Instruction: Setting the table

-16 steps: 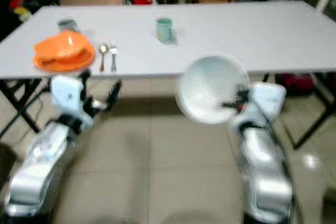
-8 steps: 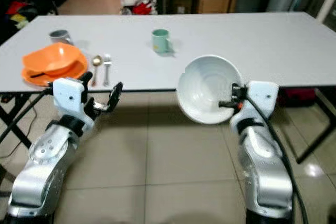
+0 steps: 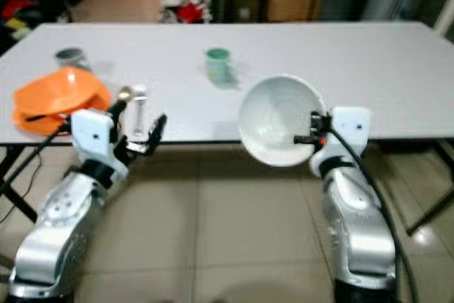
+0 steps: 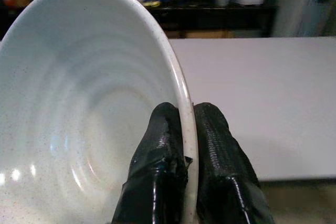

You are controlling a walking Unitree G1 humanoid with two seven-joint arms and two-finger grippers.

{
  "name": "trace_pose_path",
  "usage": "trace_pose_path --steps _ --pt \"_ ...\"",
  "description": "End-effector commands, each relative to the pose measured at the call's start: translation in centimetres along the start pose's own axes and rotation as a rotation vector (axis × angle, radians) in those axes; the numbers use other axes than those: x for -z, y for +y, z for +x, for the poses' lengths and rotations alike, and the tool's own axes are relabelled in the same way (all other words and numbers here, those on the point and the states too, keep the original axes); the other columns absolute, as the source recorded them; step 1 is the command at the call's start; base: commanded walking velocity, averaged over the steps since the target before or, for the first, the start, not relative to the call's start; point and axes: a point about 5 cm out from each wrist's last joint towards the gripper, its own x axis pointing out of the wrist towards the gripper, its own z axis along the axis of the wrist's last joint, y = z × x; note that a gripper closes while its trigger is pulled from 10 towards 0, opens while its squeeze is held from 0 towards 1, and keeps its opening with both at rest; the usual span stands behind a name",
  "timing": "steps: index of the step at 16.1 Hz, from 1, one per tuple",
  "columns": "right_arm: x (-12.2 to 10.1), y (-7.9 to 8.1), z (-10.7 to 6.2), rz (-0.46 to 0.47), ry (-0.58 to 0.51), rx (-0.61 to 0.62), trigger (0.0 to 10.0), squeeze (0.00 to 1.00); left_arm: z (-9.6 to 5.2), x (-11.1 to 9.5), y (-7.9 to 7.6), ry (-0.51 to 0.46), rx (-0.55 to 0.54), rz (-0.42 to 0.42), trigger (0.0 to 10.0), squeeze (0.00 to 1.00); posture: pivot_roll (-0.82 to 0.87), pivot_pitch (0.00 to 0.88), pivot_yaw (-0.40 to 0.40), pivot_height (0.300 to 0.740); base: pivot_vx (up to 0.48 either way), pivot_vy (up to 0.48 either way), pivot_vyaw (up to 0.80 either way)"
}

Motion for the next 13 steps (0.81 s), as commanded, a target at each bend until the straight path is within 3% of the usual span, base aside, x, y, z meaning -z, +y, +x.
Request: trace_pose_path --steps 1,5,7,11,13 --pt "-0.9 0.2 0.1 -0.004 -0.039 -0.022 10.0 0.0 0.1 -0.2 0.1 -0.006 -0.003 -0.001 10.0 0.0 0.05 0.0 0.019 0.74 0.409 0.0 0.0" --pt "-0.9 -0.1 0.2 -0.012 -0.03 -0.025 10.0 0.0 -0.1 0.0 -0.2 0.002 0.002 -0.007 10.0 0.0 0.05 0.0 0.014 0.74 0.409 0.0 0.21" --pt "-0.8 -0.1 0.4 0.06 -0.015 -0.045 10.0 0.0 -0.2 0.0 -0.2 0.004 0.004 -0.01 10.0 0.0 0.05 0.0 0.008 0.74 0.409 0.0 0.0" --pt "-0.2 0.1 1.2 0.04 0.059 -0.128 10.0 0.0 -0.2 0.0 -0.4 0.006 0.008 -0.011 10.0 0.0 0.05 0.0 0.0 0.74 0.41 0.0 0.0" --pt "-0.1 0.7 1.7 0.13 0.081 -0.157 10.0 0.0 -0.3 0.0 -0.4 0.006 0.005 -0.01 10.0 0.0 0.06 0.0 -0.005 0.74 0.409 0.0 0.0"
